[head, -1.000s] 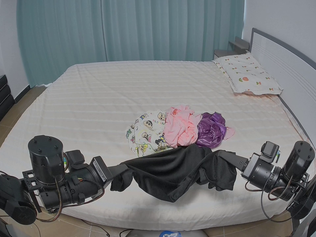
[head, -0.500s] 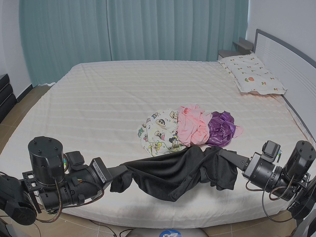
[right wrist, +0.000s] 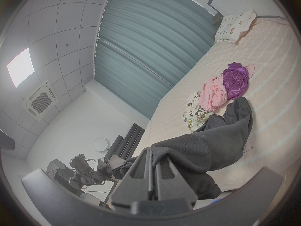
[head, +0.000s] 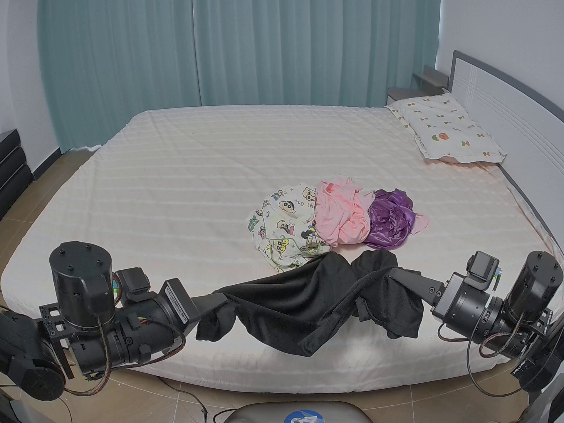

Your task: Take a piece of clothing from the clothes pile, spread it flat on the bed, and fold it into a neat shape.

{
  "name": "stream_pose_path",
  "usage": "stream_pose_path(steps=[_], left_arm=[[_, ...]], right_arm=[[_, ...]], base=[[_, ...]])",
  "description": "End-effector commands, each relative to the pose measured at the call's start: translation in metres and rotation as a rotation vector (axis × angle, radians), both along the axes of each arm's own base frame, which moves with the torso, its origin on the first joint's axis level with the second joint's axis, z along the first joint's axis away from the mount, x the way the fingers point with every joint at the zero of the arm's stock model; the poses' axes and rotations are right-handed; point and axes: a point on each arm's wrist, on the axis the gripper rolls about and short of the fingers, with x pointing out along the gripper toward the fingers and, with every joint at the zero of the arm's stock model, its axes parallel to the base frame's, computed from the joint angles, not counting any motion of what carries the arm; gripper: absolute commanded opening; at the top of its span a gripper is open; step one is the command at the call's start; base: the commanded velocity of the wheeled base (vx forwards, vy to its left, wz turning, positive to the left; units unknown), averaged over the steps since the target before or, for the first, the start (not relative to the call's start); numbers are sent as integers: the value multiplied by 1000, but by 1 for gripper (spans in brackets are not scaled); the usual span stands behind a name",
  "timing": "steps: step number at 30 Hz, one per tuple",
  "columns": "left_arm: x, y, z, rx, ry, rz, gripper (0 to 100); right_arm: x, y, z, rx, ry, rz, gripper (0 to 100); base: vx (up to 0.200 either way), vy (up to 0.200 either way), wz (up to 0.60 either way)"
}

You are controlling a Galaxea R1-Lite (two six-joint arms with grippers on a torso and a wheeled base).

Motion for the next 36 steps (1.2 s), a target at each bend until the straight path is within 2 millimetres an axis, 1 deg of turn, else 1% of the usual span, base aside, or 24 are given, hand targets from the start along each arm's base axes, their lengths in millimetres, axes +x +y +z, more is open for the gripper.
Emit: stream_pose_path(steps=[1, 6, 8, 12, 14, 17, 19, 20, 23, 24, 29, 33, 36], left_arm=[[3, 3, 2, -5, -6, 17, 0], [3, 3, 4, -9, -12, 21, 0], [6, 7, 5, -12, -18, 43, 0], [10, 11, 10, -22, -32, 72, 0], [9, 13, 12, -27, -40, 73, 0], [8, 14, 17, -34, -50, 76, 0], [8, 14, 19, -37, -53, 78, 0], [6, 16, 24, -49, -62, 80, 0], [4, 17, 32, -62, -74, 83, 0], [2, 20, 38, -72, -88, 89, 0], [5, 31, 50, -86, -118, 142, 0], [7, 37, 55, -97, -140, 171, 0], [9, 39, 58, -101, -152, 193, 0]], right_arm=[[1, 1, 1, 7, -11, 1, 0], [4, 2, 4, 16, -25, -2, 0], [9, 6, 9, 35, -49, -2, 0], [18, 12, 8, 28, -56, -5, 0], [22, 12, 10, 28, -73, -9, 0], [21, 15, 16, 29, -101, 0, 0], [20, 17, 16, 19, -110, 7, 0], [19, 21, 15, 5, -125, 24, 0], [21, 24, 17, 5, -137, 29, 0], [24, 30, 22, 10, -162, 37, 0], [25, 45, 33, -4, -207, 75, 0], [24, 50, 43, -40, -319, 32, 0], [26, 52, 48, -27, -378, 16, 0]], base=[[0, 200, 0], [0, 200, 0], [0, 200, 0], [0, 200, 0], [0, 200, 0], [0, 200, 0], [0, 200, 0], [0, 200, 0], [0, 200, 0], [0, 200, 0], [0, 200, 0], [0, 200, 0], [0, 200, 0]])
